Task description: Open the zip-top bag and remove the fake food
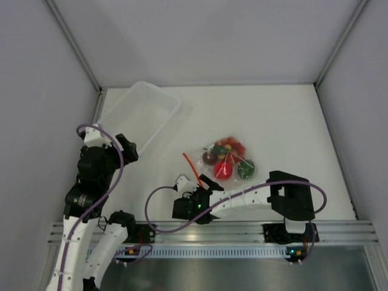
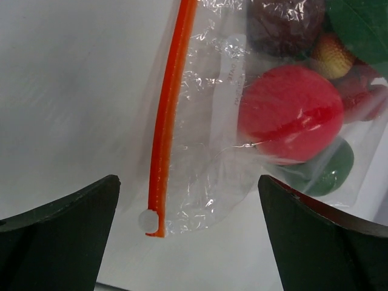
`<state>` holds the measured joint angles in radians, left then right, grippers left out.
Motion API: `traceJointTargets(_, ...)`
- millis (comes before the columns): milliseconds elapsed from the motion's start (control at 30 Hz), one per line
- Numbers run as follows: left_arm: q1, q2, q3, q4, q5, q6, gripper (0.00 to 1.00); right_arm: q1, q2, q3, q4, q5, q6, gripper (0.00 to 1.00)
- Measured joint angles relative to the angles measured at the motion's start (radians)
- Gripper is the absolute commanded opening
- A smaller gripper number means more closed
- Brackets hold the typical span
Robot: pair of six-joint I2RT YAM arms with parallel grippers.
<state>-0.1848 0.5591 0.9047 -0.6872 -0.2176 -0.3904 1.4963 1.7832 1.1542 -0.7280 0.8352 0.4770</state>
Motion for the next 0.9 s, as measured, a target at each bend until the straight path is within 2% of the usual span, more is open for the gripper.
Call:
traceJointTargets(100,0.0,0.0,0.0,0.0,0.0,0.0,0.98,0.002,0.085,0.026,-0.04,0.059,0.014,0.99)
traceJointTargets(233,0.0,0.0,0.0,0.0,0.0,0.0,0.98,0.008,0.121,0.026,-0.067,0.108,0.015,0.99)
traceJointTargets(333,0.0,-0.001,0.0,0.0,0.0,0.0,0.98,0.01,0.128,0.026,-0.079,0.15,0.015,0.93)
traceJointTargets(433,0.0,-0.001,0.0,0.0,0.0,0.0,0.98,0.01,0.144,0.024,-0.082,0.183,0.01,0.77)
traceJointTargets(467,0.0,-0.001,0.0,0.0,0.0,0.0,0.98,0.01,0.149,0.024,-0.083,0.188,0.01,0.67)
traceJointTargets(633,0.0,-0.001,0.0,0.0,0.0,0.0,0.98,0.006,0.159,0.016,-0.076,0.213,-0.011,0.44)
traceJointTargets(667,0.0,-0.001,0.0,0.0,0.0,0.0,0.98,0.006,0.159,0.016,-0.072,0.217,-0.018,0.37)
traceJointTargets(733,0.0,-0.001,0.0,0.0,0.0,0.0,0.98,0.006,0.159,0.016,-0.068,0.224,-0.03,0.31)
traceJointTargets(800,0.0,-0.001,0.0,0.0,0.0,0.0,0.98,0.006,0.157,0.016,-0.065,0.231,-0.04,0.18)
traceJointTargets(833,0.0,-0.001,0.0,0.0,0.0,0.0,0.98,0.006,0.153,0.016,-0.064,0.234,-0.048,0.05)
traceJointTargets(867,0.0,-0.001,0.0,0.0,0.0,0.0,0.98,0.006,0.147,0.016,-0.064,0.236,-0.055,0.0)
traceJointTargets(900,0.0,-0.001,0.0,0.0,0.0,0.0,0.98,0.006,0.136,0.015,-0.063,0.237,-0.058,0.0)
